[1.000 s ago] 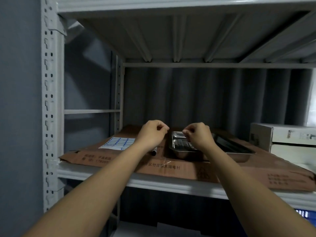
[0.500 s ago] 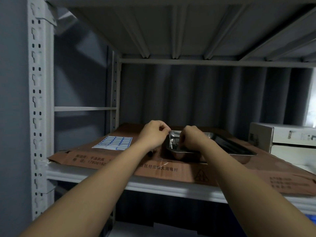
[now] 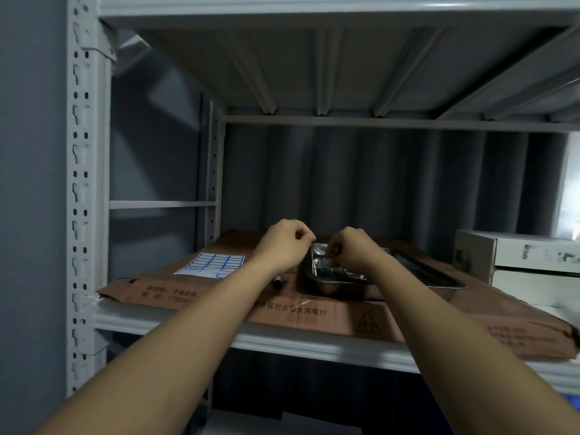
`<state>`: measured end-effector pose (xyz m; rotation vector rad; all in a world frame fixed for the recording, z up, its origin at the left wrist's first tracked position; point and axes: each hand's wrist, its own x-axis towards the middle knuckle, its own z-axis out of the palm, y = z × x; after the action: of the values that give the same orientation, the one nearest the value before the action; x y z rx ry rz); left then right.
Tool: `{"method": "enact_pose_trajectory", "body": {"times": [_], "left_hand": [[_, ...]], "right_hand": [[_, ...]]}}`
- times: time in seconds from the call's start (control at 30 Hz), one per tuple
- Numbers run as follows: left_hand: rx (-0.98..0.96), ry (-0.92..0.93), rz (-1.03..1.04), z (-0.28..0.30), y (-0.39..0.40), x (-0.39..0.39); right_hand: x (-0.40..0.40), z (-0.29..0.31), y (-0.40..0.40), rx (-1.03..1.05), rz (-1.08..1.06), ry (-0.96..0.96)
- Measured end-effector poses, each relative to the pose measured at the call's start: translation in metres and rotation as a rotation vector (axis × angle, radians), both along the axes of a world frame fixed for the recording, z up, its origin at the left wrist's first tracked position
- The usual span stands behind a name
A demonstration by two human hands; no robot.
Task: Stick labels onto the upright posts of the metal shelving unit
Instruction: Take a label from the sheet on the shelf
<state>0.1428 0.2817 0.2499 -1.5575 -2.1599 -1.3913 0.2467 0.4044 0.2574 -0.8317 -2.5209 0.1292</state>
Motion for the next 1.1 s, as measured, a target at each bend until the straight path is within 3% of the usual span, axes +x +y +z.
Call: {"method": "enact_pose_trajectory", "body": {"times": [0.6,0.8,1.1], "left_hand": [[-0.057,0.063,0.087,-0.001,-0.001,-0.003],[0.033,-0.063,0.140,0.009,-0.002,-0.010],[0.024,-0.018,0.203,0.012,-0.013,-0.005]], "right_hand": [[0.002,-0.005,-0.009,-0.018,0.041,0.013],[0.004,0.003,-0.012,0.011,0.004,-0.028],[0.004,0.008,-0.029,0.016,0.013,-0.034]]}}
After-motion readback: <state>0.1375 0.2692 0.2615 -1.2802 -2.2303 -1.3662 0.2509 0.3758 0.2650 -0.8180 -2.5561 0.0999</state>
